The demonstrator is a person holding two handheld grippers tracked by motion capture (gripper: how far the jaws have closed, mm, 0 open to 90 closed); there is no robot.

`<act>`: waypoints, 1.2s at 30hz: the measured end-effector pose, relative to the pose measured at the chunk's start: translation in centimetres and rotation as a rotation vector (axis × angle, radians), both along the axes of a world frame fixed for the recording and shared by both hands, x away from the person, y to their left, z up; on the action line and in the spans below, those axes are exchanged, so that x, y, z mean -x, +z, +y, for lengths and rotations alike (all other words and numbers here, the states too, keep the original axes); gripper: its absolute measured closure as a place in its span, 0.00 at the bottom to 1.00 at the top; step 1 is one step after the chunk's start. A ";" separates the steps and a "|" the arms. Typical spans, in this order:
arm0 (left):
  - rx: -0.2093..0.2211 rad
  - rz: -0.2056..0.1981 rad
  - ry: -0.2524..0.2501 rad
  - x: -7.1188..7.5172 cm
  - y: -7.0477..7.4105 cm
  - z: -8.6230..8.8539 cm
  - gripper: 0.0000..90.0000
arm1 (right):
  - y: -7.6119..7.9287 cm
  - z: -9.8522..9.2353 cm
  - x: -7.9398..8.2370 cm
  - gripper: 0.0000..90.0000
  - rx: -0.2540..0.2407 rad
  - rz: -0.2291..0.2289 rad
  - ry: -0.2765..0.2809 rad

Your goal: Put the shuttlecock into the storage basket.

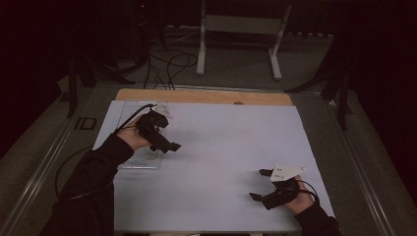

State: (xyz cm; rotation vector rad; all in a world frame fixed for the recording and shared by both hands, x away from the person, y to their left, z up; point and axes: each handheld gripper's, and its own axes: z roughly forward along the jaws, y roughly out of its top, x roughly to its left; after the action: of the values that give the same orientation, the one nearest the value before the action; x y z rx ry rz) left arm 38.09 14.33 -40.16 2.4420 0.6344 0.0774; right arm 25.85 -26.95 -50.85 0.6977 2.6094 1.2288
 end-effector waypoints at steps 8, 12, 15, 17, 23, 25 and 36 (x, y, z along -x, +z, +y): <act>0.028 -0.009 -0.017 0.5 0.3 -1.6 0.00 | 0.1 -0.1 0.0 0.11 0.002 -0.004 -0.002; 0.049 -0.018 -0.017 0.6 0.5 -2.2 0.00 | 0.1 -0.1 0.0 0.11 0.001 -0.005 -0.002; 0.035 -0.017 -0.031 0.7 0.5 -2.7 0.00 | 0.1 -0.1 0.1 0.11 0.000 -0.005 -0.002; 0.039 -0.020 -0.029 0.7 0.5 -2.9 0.00 | 0.1 -0.1 0.1 0.11 -0.001 -0.005 -0.003; 0.064 -0.032 -0.005 1.1 0.3 -4.0 0.00 | 0.1 -0.2 0.1 0.11 -0.004 -0.005 -0.003; 0.064 -0.038 -0.007 1.2 0.2 -4.3 0.00 | 0.1 -0.1 0.1 0.11 -0.002 -0.005 -0.002; 0.093 -0.035 -0.051 1.8 -0.4 -4.9 0.00 | 0.1 -0.1 0.1 0.11 0.000 -0.007 -0.001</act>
State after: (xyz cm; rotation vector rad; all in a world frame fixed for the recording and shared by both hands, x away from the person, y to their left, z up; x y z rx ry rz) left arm 36.32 9.48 -40.52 2.3604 0.5479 0.0688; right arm 25.73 -27.07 -50.76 0.6933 2.6026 1.2289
